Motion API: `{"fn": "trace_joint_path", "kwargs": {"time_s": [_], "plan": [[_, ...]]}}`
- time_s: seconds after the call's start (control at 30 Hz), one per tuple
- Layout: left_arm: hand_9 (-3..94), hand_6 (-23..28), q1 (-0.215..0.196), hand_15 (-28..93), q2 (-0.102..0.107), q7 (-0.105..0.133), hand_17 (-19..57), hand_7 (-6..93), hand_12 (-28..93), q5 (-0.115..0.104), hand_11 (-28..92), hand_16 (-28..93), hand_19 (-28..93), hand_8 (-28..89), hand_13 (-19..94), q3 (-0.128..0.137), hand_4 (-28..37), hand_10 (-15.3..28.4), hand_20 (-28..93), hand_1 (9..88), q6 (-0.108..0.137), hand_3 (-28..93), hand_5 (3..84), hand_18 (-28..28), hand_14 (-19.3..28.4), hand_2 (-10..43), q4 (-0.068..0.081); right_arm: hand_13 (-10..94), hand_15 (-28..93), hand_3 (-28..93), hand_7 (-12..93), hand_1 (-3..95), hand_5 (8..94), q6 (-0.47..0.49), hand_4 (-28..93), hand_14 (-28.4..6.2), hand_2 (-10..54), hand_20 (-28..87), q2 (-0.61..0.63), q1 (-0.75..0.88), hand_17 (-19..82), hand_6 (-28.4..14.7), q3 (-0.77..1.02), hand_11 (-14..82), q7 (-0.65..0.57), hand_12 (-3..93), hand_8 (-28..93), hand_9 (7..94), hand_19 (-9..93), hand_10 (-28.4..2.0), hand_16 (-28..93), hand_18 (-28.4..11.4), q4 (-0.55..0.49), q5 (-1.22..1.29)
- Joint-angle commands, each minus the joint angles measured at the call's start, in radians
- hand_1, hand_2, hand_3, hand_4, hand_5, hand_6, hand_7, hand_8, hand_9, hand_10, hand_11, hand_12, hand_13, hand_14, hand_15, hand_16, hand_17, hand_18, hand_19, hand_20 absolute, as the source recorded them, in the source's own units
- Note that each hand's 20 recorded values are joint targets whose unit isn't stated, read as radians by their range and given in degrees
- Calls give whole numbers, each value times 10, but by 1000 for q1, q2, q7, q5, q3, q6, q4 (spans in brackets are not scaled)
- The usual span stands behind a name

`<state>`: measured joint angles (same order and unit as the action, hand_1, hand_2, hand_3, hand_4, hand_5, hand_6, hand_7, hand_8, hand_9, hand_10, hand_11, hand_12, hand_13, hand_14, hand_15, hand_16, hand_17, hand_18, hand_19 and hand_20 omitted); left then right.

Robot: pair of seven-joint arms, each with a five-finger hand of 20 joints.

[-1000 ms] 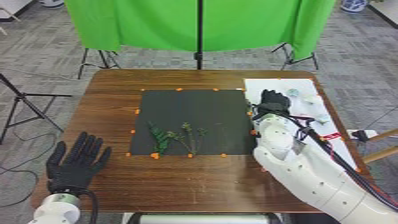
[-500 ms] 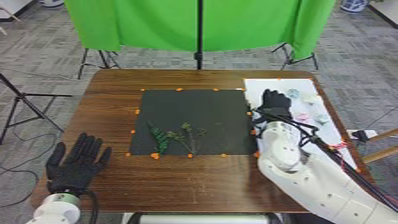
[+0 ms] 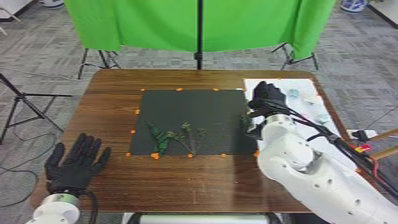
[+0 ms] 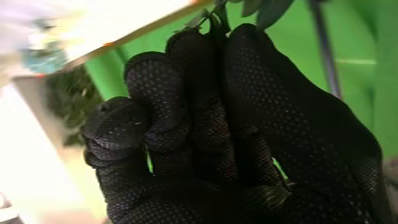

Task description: Arrange flowers

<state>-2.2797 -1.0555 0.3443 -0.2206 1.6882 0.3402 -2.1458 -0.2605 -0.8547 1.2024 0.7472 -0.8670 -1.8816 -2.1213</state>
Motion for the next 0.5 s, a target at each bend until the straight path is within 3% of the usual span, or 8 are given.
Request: {"fn": "trace_joint_path", "kwargs": {"time_s": [0.03,0.17,0.27,0.5], "plan": [[386,80,-47,466,-9,-12,-60,186,123,4,292,-66,404,-102,290,-5,-283,148,192,252,10,768,443,149,151,130,25,703,574,693,473,601,728,10,-168,-105,-95,351,0,-4,416,-45,27,209,4,513,203,833,920,-139,422,-271,-133,-3],[386,80,-52,467,-4,-11,-60,185,123,5,292,-65,404,-102,290,-1,-283,149,192,252,9,768,443,149,151,130,23,704,576,688,471,602,729,13,-164,-106,-95,349,-31,37,417,-46,29,208,5,514,206,834,921,-140,419,-271,-172,-28],[386,81,-44,466,-8,-24,-60,184,122,16,291,-65,404,-102,290,-3,-283,150,192,252,8,767,443,149,151,130,29,704,577,687,471,603,728,7,-162,-107,-95,348,-66,88,417,-46,29,207,10,514,207,834,922,-141,418,-272,-179,-33],[386,82,-21,467,-12,-46,-60,184,123,23,291,-65,403,-101,289,-17,-283,150,192,253,14,765,443,149,152,131,40,703,579,683,472,605,726,15,-162,-107,-95,345,-165,138,416,-46,-12,209,8,515,208,833,924,-141,418,-272,-119,-59]]}}
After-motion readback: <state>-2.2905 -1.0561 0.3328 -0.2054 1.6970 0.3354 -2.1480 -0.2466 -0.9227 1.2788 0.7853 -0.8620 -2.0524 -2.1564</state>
